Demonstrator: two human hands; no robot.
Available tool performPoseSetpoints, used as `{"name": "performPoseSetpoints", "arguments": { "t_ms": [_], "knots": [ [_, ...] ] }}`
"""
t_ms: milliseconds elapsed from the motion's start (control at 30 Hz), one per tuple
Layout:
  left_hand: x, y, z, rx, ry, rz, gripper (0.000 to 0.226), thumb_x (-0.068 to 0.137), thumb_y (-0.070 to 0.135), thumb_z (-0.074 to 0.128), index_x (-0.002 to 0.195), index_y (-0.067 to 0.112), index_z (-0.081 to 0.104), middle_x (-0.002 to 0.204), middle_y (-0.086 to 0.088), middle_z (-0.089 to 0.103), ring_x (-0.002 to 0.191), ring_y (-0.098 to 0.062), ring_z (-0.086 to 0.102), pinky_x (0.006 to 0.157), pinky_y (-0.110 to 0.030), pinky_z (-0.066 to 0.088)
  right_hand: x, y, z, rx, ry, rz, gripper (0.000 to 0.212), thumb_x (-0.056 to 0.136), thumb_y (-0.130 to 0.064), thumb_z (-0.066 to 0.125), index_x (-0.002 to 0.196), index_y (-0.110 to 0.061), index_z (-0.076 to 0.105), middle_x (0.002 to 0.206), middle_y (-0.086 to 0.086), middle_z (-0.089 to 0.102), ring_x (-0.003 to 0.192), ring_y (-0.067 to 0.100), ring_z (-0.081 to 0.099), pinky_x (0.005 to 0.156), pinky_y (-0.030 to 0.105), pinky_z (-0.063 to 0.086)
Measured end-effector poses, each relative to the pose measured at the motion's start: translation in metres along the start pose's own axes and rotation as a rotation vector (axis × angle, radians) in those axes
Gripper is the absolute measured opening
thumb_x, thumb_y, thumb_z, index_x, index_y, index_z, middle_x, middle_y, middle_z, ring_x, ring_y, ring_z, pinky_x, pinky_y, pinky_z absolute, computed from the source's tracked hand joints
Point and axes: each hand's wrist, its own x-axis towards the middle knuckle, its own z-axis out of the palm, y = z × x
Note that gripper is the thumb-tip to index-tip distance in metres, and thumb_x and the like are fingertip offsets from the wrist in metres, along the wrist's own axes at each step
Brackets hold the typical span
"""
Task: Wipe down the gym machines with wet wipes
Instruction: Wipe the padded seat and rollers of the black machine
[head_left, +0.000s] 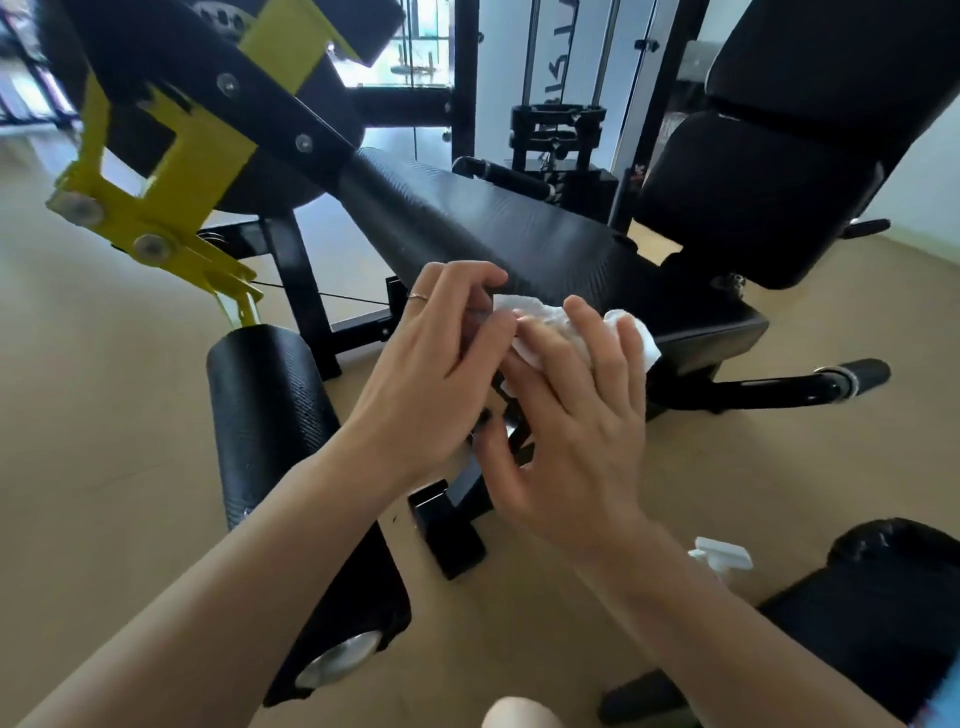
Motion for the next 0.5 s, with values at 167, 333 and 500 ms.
{"name": "performPoseSetpoints", "arguments": {
  "t_ms": [167, 333, 500],
  "knots": [
    [-0.010, 0.000, -0.005, 0.058, 0.045, 0.019, 0.034, 0.101, 0.031, 0.046, 0.134, 0.024, 0.048, 0.116, 0.009, 0.046, 0.108, -0.011, 0.054, 0.089, -0.018, 0.046, 0.003, -0.001, 0.003, 0.055, 0.047, 0.019, 0.036, 0.086, -0.032, 0.062, 0.113, -0.014, 0.078, 0.126, 0.002, 0.070, 0.137, 0.033, 0.048, 0.120, 0.059, 0.024],
    [-0.017, 0.001, -0.001, 0.070, 0.103, 0.080, 0.032, 0.102, 0.029, 0.045, 0.134, 0.022, 0.048, 0.123, 0.008, 0.046, 0.116, -0.011, 0.051, 0.095, -0.022, 0.047, 0.003, -0.001, -0.003, 0.067, -0.012, 0.009, 0.039, 0.083, -0.026, 0.066, 0.118, -0.012, 0.076, 0.130, 0.002, 0.069, 0.139, 0.031, 0.047, 0.122, 0.057, 0.022],
    [-0.009, 0.014, 0.017, -0.025, 0.126, 0.180, 0.018, 0.104, 0.015, 0.039, 0.118, 0.015, 0.050, 0.114, 0.004, 0.051, 0.107, -0.011, 0.054, 0.092, -0.022, 0.044, 0.014, -0.002, -0.030, 0.283, -0.227, 0.081, 0.061, 0.084, -0.013, 0.053, 0.145, -0.007, 0.052, 0.145, 0.001, 0.058, 0.147, 0.018, 0.040, 0.126, 0.051, 0.017]
  ]
}}
